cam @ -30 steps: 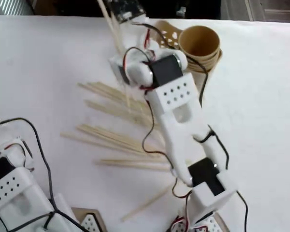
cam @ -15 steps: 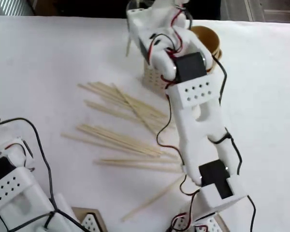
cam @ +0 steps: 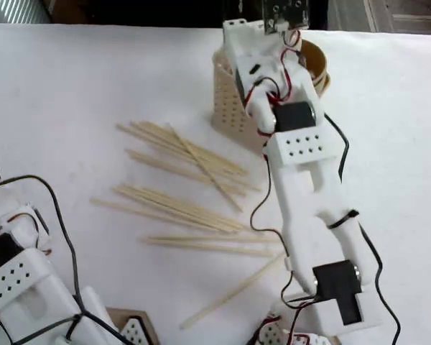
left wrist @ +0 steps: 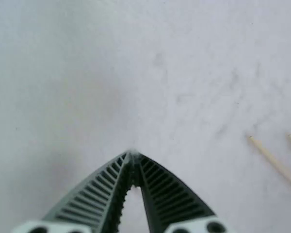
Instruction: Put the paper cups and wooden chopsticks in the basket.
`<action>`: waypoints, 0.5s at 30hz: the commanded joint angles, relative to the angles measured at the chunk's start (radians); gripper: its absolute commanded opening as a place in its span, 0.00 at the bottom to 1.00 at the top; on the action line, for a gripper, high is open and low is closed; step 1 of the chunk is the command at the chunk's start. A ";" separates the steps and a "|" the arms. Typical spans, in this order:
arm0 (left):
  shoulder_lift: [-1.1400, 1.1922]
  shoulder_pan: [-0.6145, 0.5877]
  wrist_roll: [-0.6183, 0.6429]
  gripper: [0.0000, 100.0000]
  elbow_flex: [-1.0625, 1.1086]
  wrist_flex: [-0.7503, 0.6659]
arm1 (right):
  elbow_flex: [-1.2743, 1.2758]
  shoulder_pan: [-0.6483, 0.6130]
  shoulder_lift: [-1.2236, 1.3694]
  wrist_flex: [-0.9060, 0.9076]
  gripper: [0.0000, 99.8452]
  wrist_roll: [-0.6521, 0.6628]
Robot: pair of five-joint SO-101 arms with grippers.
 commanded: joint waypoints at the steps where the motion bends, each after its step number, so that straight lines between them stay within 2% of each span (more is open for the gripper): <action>1: -0.033 -0.007 0.003 0.03 -0.006 -0.020 | 0.048 0.025 -0.056 -0.061 0.02 0.037; 11: -0.033 -0.007 0.003 0.03 -0.006 -0.020 | 0.103 0.038 0.039 -0.053 0.03 0.040; 15: -0.033 -0.007 0.003 0.03 -0.006 -0.020 | 0.098 0.031 0.050 0.010 0.14 0.040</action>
